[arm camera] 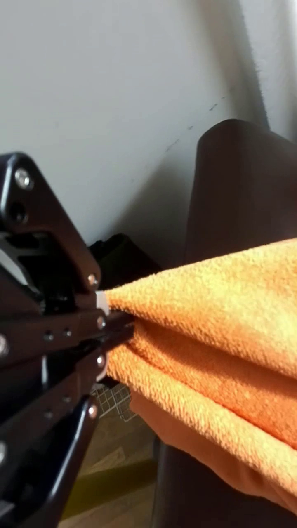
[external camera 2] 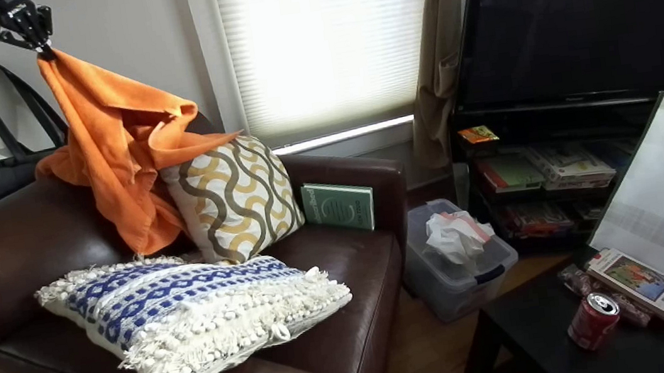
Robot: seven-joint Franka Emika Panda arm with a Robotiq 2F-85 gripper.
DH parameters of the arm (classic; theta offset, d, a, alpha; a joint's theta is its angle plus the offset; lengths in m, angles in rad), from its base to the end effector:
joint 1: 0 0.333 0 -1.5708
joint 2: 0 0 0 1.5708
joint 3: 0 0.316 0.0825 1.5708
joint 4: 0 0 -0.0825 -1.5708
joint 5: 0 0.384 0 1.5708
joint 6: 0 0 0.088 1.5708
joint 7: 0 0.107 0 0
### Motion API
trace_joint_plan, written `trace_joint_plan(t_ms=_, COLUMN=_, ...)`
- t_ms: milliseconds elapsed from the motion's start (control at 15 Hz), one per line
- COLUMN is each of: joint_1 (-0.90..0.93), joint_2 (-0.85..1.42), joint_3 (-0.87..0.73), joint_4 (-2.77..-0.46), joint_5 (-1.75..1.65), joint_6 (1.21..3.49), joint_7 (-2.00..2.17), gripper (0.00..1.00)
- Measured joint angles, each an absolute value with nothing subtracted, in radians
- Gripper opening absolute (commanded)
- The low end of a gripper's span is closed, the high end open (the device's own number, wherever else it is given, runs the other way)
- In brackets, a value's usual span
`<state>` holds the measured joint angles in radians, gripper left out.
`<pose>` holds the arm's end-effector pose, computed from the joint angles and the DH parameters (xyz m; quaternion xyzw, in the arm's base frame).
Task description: Pick up the orange towel and cover it the top of the sofa back support
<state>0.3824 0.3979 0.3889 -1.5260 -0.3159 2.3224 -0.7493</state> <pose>0.5394 0.4567 0.4899 0.6698 0.7083 0.2137 0.0641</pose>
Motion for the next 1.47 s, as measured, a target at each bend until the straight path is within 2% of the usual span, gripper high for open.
trace_joint_plan(t_ms=467, joint_1=0.525, joint_2=0.626, joint_3=0.415, joint_4=-1.181, joint_5=-0.320, joint_6=2.197, joint_7=-1.079, gripper=0.01)
trace_joint_plan(t_ms=533, joint_1=0.543, joint_2=0.653, joint_3=0.419, joint_4=-1.133, joint_5=-0.321, joint_6=2.179, joint_7=-1.127, gripper=0.29)
trace_joint_plan(t_ms=600, joint_1=0.561, joint_2=0.680, joint_3=0.424, joint_4=-1.084, joint_5=-0.321, joint_6=2.158, joint_7=-1.177, gripper=0.30)
trace_joint_plan(t_ms=667, joint_1=0.577, joint_2=0.707, joint_3=0.430, joint_4=-1.037, joint_5=-0.321, joint_6=2.137, joint_7=-1.228, gripper=0.36)
trace_joint_plan(t_ms=1000, joint_1=0.611, joint_2=0.824, joint_3=0.470, joint_4=-0.796, joint_5=-0.297, joint_6=1.972, joint_7=-1.435, gripper=0.73)
trace_joint_plan(t_ms=1133, joint_1=0.611, joint_2=0.835, joint_3=0.429, joint_4=-0.735, joint_5=-0.290, joint_6=1.907, joint_7=-1.401, gripper=0.89)
trace_joint_plan(t_ms=1267, joint_1=0.606, joint_2=0.834, joint_3=0.360, joint_4=-0.707, joint_5=-0.277, joint_6=1.876, joint_7=-1.343, gripper=1.00)
trace_joint_plan(t_ms=1467, joint_1=0.570, joint_2=0.834, joint_3=0.319, joint_4=-0.717, joint_5=-0.278, joint_6=1.867, joint_7=-1.234, gripper=1.00)
